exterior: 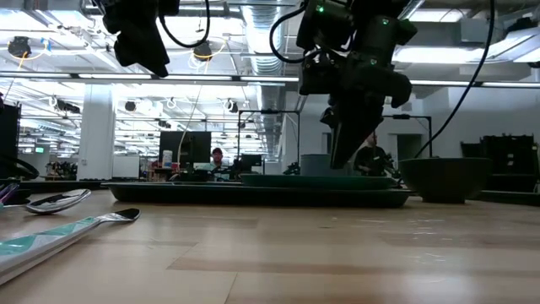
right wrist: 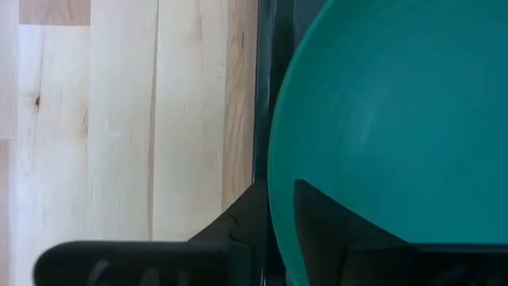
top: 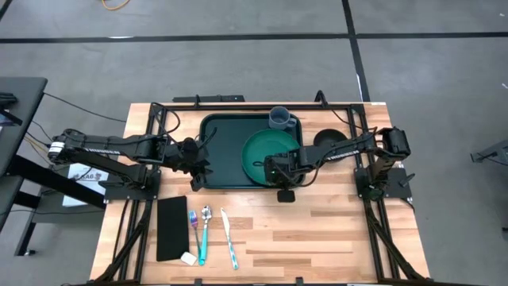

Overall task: Set up tray
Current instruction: Put the dark green plate on the black serving tray, then put the black bowl on top of the dark green plate on the black serving tray

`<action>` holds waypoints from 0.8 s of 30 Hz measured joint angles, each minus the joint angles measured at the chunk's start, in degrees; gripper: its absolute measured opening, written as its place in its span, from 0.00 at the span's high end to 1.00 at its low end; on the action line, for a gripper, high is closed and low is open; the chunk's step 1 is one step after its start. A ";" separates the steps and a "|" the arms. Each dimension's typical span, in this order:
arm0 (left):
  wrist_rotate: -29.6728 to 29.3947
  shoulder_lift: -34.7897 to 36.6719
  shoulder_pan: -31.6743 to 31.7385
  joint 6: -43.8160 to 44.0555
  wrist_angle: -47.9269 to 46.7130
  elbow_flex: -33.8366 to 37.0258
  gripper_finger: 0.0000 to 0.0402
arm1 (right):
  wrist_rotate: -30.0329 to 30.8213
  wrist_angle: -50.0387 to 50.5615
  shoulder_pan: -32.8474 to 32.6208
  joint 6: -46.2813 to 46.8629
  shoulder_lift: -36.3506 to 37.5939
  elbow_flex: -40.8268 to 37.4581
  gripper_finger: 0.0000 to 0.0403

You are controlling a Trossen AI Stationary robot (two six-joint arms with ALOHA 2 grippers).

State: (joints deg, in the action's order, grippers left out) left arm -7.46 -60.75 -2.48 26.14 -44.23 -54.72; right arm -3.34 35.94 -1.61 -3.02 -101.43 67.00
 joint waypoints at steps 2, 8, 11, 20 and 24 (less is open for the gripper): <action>-0.28 0.00 -0.01 -0.08 0.00 0.00 0.63 | 0.05 -0.13 0.00 0.08 0.00 0.12 0.84; -0.88 0.00 0.00 -0.28 0.09 0.00 0.63 | 0.16 2.82 0.24 1.00 0.71 7.33 0.83; -0.88 0.00 0.00 -0.30 0.18 0.00 0.63 | 0.15 4.60 1.18 3.95 2.93 11.37 0.83; -0.94 0.00 0.00 -0.34 0.47 -0.02 0.63 | 0.82 18.94 9.59 17.23 14.64 12.41 0.82; -0.95 0.00 0.00 -0.34 0.40 -0.02 0.63 | 4.50 25.41 12.44 21.17 18.41 12.41 0.82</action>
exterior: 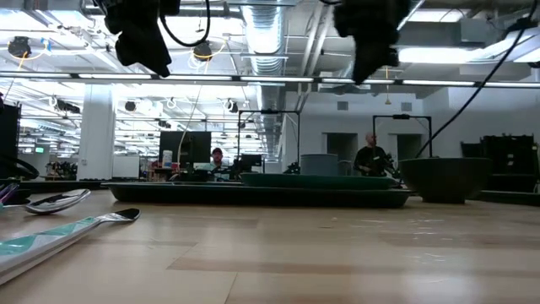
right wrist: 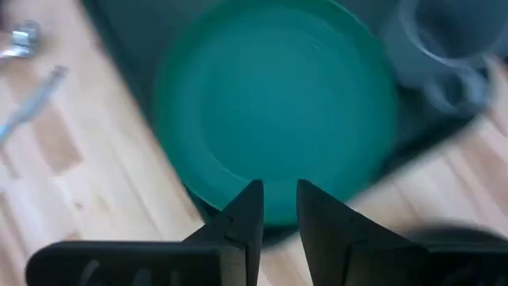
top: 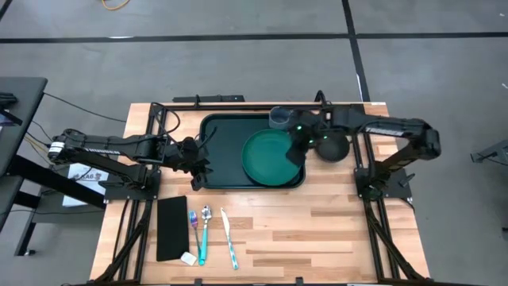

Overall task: Set up tray
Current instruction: Put the black bowl on top of the dark green plate on the black serving tray

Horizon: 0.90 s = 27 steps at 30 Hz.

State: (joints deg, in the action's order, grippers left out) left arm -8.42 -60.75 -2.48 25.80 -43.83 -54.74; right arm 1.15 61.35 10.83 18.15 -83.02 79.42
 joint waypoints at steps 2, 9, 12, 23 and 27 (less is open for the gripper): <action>-0.01 0.00 0.00 0.00 0.00 0.00 0.63 | 2.08 3.88 0.77 0.63 1.29 0.00 0.82; -2.90 -3.57 0.22 -3.25 2.19 0.00 0.63 | 5.32 8.52 2.12 2.01 4.69 -4.17 0.82; -3.95 -5.71 0.22 -5.74 4.11 0.00 0.63 | 4.90 5.96 2.06 4.41 7.22 -9.58 0.82; -3.56 -8.66 2.13 -0.45 10.47 3.64 0.63 | 4.72 1.82 2.07 13.35 14.53 -24.49 0.82; -1.22 -8.63 2.99 0.24 10.60 3.87 0.63 | 4.74 2.11 2.07 12.73 14.43 -24.76 0.82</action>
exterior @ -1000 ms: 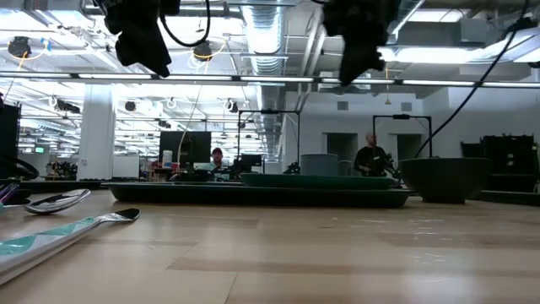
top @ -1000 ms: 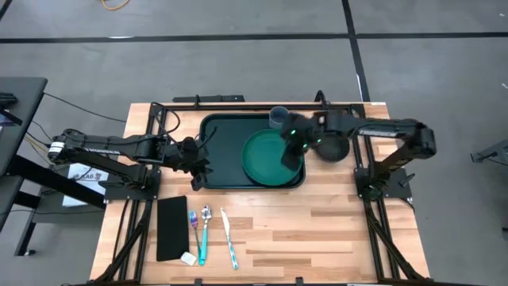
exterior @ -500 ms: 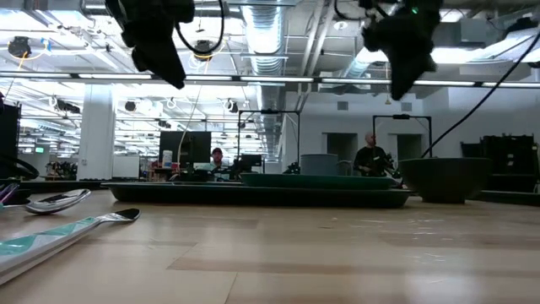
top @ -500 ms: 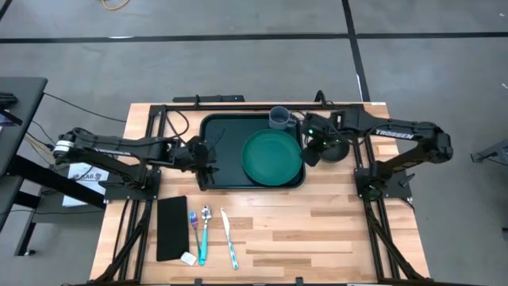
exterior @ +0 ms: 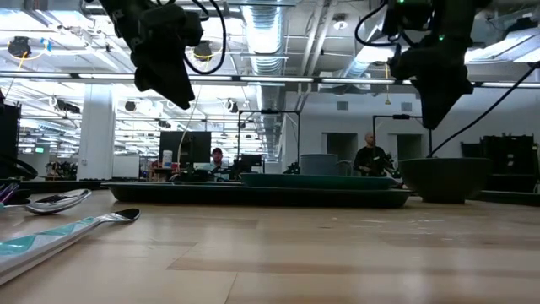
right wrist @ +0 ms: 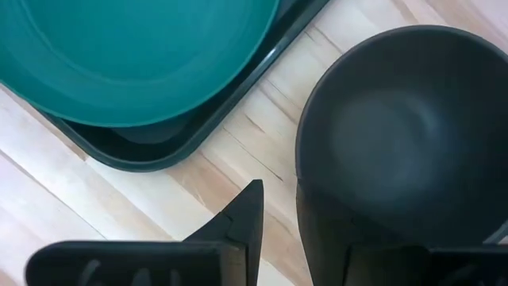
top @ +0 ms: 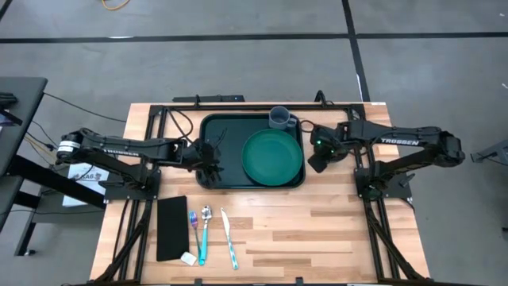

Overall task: Set up tray
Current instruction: Put the black bowl on top of the dark green plate on the black serving tray

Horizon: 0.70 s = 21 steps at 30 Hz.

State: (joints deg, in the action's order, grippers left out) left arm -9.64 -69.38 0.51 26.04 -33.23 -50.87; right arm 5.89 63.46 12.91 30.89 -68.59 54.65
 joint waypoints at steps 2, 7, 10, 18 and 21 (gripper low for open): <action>0.41 0.00 0.26 0.00 0.05 0.00 0.63 | 0.00 -0.01 0.00 -0.99 -0.19 0.00 0.82; 0.45 0.00 0.51 0.04 0.17 0.00 0.63 | -0.02 0.75 0.44 -1.00 -2.06 -0.04 0.82; 1.44 0.00 0.49 0.37 0.19 0.00 0.63 | 0.02 0.62 0.37 -1.14 -4.33 -0.04 0.82; 1.50 0.00 0.47 1.74 0.17 0.02 0.63 | 0.89 -1.06 0.37 -4.69 -11.52 -0.04 0.82; 1.50 0.00 0.47 2.54 0.17 0.01 0.63 | 3.54 -1.82 0.37 -5.50 -13.51 -0.04 0.82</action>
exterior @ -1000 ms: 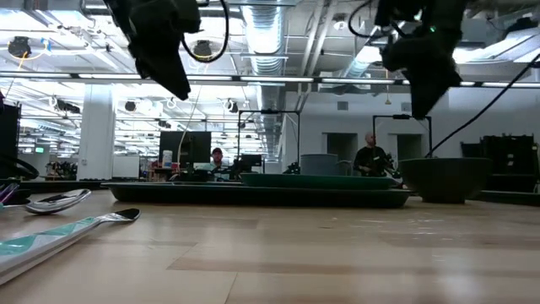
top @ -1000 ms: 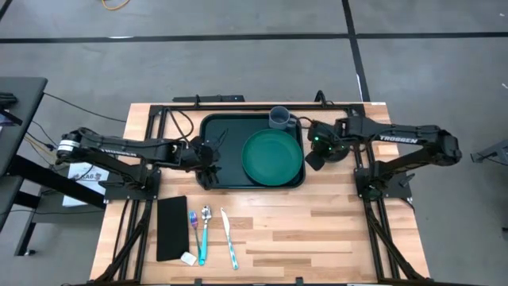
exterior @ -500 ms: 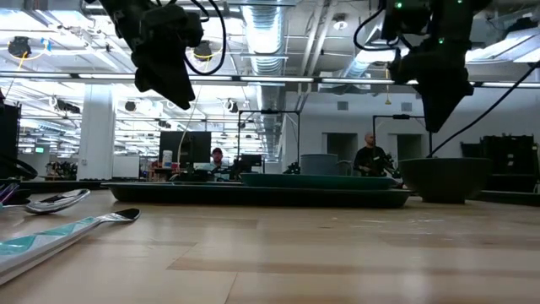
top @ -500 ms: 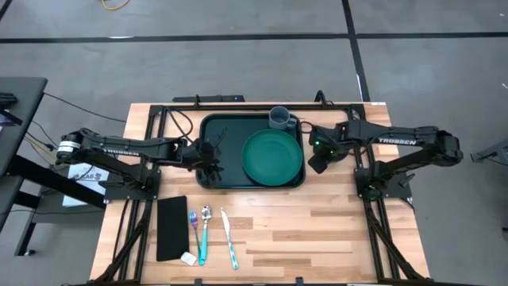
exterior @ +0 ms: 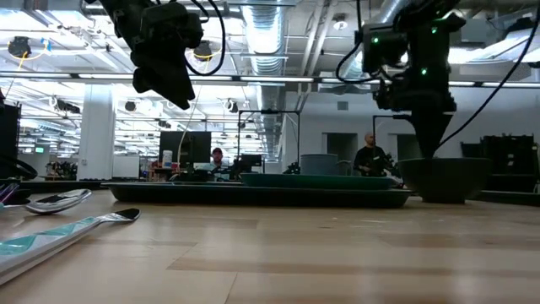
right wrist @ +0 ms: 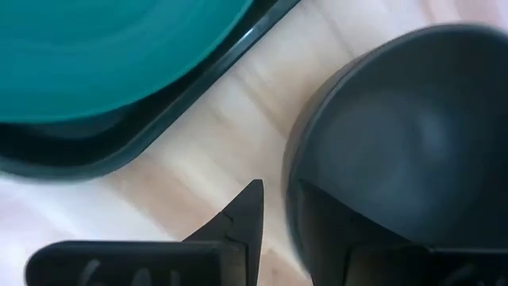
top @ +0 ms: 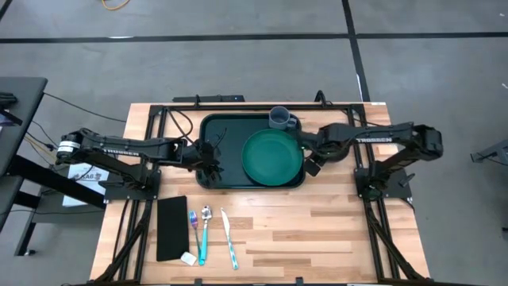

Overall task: Set up tray
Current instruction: Put the black bowl on top of the dark green plate on the black serving tray

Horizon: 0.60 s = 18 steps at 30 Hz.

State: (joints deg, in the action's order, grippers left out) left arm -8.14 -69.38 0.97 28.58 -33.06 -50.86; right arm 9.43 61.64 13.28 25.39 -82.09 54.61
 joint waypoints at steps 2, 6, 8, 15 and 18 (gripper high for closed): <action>0.00 0.00 0.00 0.53 0.00 0.00 0.63 | 1.38 -0.74 0.01 -0.05 -1.14 0.00 0.82; 0.00 0.02 0.00 1.20 0.00 0.01 0.63 | 1.25 -1.48 0.64 -0.49 -2.91 0.00 0.82; 0.00 0.02 0.00 1.24 0.00 0.01 0.63 | 1.21 -1.48 1.05 -0.55 -3.60 0.00 0.82; 0.00 0.02 0.00 1.94 -0.02 0.01 0.63 | 1.18 -2.05 2.44 -1.40 -4.08 0.02 0.88; 0.00 0.02 0.00 1.94 -0.02 0.01 0.63 | 1.01 -2.00 2.62 -1.39 -4.12 0.02 0.95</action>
State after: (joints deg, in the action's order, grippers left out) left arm -8.14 -69.36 0.97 30.52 -33.08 -50.85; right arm 10.44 59.65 15.90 24.00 -86.21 54.63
